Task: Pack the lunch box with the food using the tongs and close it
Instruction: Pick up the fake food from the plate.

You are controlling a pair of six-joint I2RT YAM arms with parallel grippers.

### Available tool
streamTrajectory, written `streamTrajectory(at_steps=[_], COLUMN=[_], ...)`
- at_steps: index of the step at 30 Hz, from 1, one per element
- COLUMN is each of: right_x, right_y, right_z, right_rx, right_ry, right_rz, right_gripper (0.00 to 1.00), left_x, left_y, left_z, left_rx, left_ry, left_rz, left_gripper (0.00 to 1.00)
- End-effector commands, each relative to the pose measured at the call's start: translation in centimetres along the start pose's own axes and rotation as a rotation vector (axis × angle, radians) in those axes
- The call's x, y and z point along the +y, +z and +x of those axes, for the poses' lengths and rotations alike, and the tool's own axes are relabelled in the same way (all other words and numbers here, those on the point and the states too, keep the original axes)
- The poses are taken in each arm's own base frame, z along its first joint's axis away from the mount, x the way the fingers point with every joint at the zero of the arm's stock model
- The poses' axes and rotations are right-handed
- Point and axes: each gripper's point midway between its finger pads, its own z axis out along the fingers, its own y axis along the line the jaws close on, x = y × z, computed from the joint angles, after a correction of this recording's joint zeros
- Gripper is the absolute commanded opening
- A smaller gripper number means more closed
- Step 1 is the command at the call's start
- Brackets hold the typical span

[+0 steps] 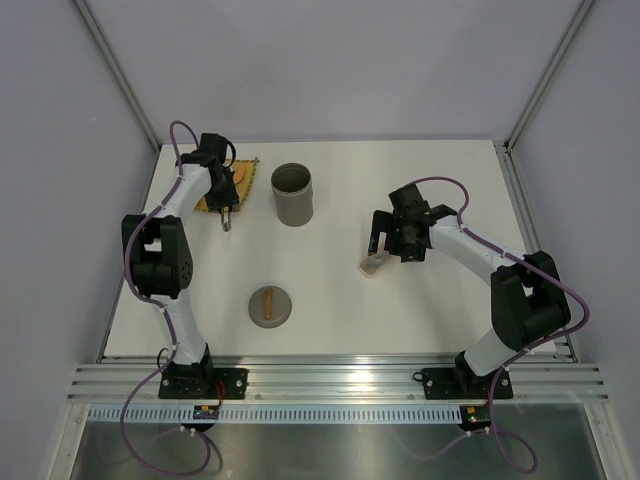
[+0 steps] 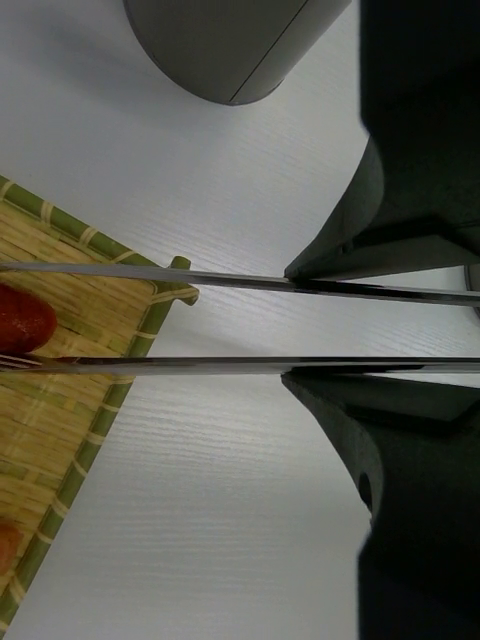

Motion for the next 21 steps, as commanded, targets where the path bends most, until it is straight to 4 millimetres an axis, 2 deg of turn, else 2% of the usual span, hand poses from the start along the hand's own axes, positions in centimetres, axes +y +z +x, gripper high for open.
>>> streamTrajectory(at_steps=[1, 3, 6, 11, 21], right_x=[0.7, 0.6, 0.7, 0.6, 1.0], right_y=[-1.3, -1.5, -1.5, -1.4, -1.8], right_z=[-0.9, -0.8, -0.8, -0.6, -0.7], right_rx=[-0.036, -0.041, -0.038, -0.032, -0.035], right_ry=[-0.007, -0.003, 0.003, 0.003, 0.014], right_rz=[-0.02, -0.02, -0.022, -0.02, -0.035], right_gripper=[0.99, 0.99, 0.99, 0.99, 0.99], left_x=[-0.8, -0.9, -1.0, -0.8, -1.1], left_y=[-1.5, -2.1, -4.4, -8.1, -13.8], left_z=[-2.8, -3.0, -3.7, -4.4, -4.6], left_rx=[-0.081, -0.093, -0.138, -0.211, -0.306], left_ry=[0.003, -0.001, -0.005, -0.012, -0.009], left_rz=[0.028, 0.039, 0.065, 0.082, 0.154], left_gripper=[0.32, 0.25, 0.12, 0.01, 0.0])
